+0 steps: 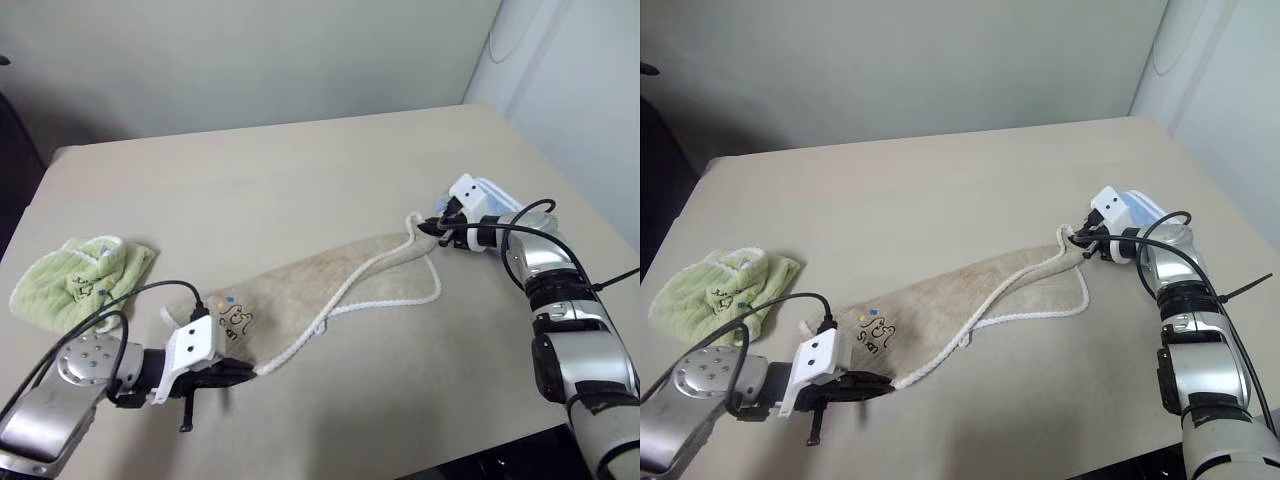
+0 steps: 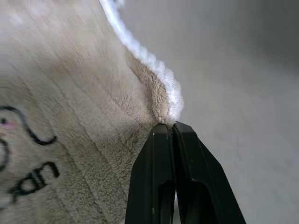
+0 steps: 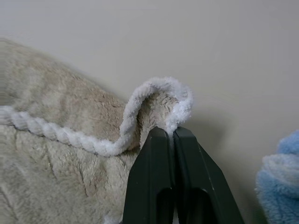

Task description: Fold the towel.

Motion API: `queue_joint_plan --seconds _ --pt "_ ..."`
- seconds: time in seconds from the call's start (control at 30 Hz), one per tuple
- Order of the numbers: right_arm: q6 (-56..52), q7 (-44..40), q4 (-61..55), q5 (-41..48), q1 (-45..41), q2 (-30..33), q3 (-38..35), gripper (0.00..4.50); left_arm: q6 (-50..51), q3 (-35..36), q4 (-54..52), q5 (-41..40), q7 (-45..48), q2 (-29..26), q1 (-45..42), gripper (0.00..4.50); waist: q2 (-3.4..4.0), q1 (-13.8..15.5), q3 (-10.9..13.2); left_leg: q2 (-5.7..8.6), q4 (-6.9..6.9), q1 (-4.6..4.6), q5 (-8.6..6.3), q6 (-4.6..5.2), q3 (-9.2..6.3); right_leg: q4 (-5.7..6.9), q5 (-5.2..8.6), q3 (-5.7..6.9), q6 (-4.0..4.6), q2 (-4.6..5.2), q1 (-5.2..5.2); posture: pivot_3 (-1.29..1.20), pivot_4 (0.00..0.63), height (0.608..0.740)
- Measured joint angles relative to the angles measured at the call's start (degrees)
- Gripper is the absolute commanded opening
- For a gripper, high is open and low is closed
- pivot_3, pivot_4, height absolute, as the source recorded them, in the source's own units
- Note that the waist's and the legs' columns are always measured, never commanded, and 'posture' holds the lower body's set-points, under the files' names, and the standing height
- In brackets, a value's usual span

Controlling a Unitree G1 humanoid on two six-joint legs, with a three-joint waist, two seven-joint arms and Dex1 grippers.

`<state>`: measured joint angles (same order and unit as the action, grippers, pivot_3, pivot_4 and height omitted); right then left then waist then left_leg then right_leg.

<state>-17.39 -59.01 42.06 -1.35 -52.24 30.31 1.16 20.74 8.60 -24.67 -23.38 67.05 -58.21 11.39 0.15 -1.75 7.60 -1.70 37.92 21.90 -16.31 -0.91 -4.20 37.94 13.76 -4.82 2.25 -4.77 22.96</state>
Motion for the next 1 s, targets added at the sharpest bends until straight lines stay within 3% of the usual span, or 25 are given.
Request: queue_joint_plan --seconds 0.27,0.7,1.0 --pt "-4.8 -0.1 -5.2 0.6 1.4 1.0 0.2 0.00 2.2 1.9 -3.2 -0.8 -0.8 0.0 4.0 0.02 0.00 0.0 0.0 0.00 0.01 0.00 0.00 0.00 -0.01 0.00 0.00 0.00 -0.01 -0.01 0.01 0.00 0.150 0.740" --pt "-6.3 0.4 -7.1 1.6 2.2 1.1 1.1 0.00 3.5 2.5 -2.4 -2.6 -1.1 0.7 1.1 0.02 0.00 0.1 0.0 0.00 0.03 0.00 0.00 -0.01 -0.01 0.01 0.00 0.00 -0.01 -0.01 0.01 0.00 0.150 0.740" --pt "-3.4 0.7 -6.3 4.1 -0.4 3.2 -0.5 0.00 10.9 14.9 -0.9 -15.1 -6.2 4.8 -6.3 0.02 0.01 0.1 0.0 0.00 0.02 0.00 0.29 -0.51 0.00 0.01 0.01 0.01 -0.02 -0.02 0.01 0.00 0.150 0.740"
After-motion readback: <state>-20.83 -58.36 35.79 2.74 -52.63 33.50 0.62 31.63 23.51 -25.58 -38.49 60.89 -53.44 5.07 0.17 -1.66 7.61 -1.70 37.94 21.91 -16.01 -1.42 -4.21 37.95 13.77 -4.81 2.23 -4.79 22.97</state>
